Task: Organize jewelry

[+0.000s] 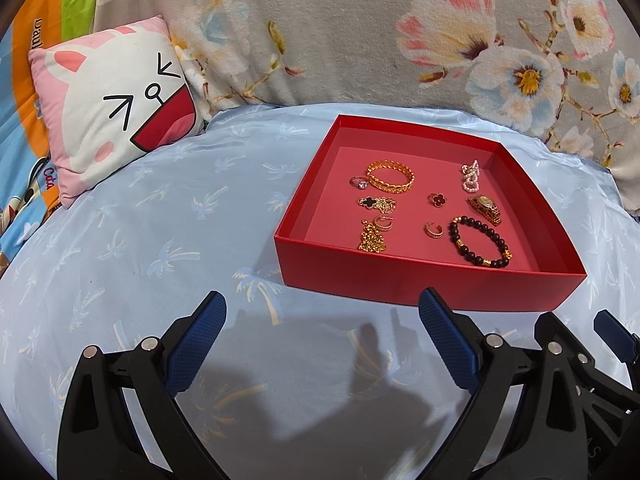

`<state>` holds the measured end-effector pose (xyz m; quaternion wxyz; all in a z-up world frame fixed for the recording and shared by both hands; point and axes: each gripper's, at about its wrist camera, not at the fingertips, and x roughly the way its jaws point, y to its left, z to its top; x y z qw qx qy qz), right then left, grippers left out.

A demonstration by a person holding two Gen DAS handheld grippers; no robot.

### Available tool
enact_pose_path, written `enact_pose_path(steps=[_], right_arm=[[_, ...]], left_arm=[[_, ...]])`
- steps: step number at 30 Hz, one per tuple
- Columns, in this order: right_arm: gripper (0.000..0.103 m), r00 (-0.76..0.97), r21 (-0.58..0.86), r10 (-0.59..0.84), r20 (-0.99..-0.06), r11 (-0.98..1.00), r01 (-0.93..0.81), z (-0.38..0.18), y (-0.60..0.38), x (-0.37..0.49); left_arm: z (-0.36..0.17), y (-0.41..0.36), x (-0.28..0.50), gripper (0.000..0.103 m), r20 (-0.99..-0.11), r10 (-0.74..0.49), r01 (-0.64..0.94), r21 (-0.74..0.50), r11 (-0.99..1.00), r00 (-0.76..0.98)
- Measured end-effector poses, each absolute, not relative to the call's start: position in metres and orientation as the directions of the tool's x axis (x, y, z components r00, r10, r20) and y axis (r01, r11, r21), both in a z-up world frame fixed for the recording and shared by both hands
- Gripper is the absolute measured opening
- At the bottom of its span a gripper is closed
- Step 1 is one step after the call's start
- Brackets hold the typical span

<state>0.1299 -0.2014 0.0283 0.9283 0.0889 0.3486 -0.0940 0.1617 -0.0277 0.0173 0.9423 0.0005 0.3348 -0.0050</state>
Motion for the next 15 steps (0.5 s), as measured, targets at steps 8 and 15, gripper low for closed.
enact_pose_path(steps=[8,15], right_arm=[[0.083,0.739,0.093,-0.116,-0.663,0.967,0.235,0.0293,-0.2008,0.1292],[0.083,0.740,0.088,-0.116,-0.662,0.969,0.231,0.0295,-0.2010,0.1294]], left_arm=[[0.0176,-0.0247,0.1625,0.095,-0.632,-0.007,0.005,-0.004,1.000,0.775],[0.0159,-0.0248,0.1619,0.094,-0.634,-0.013,0.006,-0.014,1.000,0.773]])
